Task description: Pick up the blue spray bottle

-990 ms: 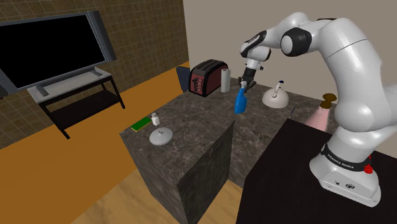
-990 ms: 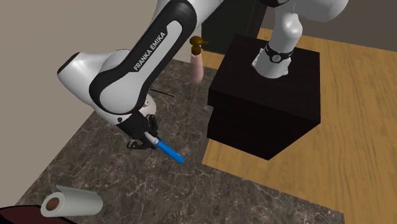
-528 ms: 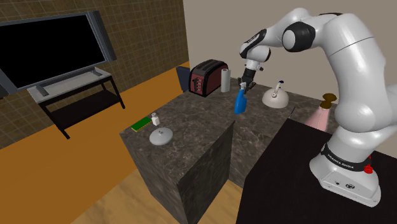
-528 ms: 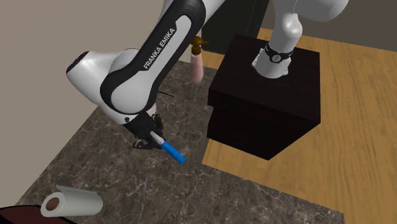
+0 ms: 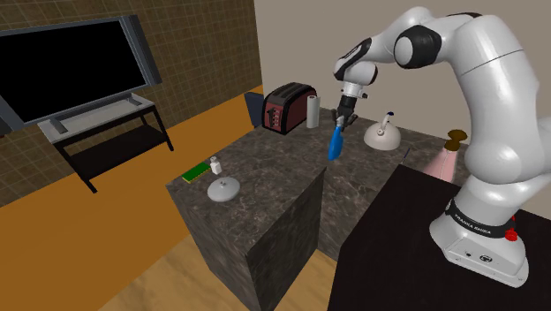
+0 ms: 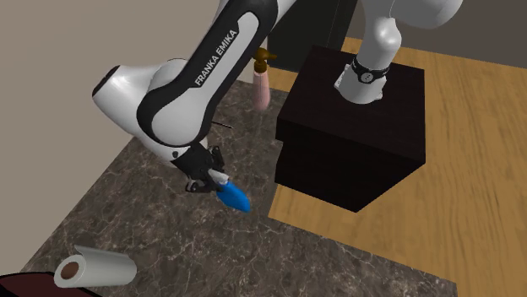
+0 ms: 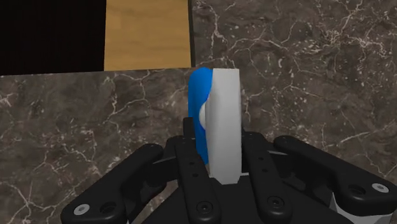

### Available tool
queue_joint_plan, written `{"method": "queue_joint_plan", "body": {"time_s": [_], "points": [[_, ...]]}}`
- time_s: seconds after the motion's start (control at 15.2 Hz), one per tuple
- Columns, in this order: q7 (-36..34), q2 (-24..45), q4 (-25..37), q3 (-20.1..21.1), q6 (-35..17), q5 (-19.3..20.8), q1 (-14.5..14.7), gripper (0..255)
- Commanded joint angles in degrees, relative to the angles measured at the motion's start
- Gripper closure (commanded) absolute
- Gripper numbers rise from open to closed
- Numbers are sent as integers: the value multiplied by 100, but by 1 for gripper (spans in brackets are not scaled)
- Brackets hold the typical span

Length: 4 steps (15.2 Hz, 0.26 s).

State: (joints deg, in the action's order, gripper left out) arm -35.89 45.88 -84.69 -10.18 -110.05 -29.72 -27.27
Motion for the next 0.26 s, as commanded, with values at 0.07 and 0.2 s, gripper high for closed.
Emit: {"method": "queue_joint_plan", "body": {"time_s": [0.07,0.2], "points": [[-64,-137,-42,-7,155,35,26,255],[-66,-144,-43,-8,161,37,27,255]]}}
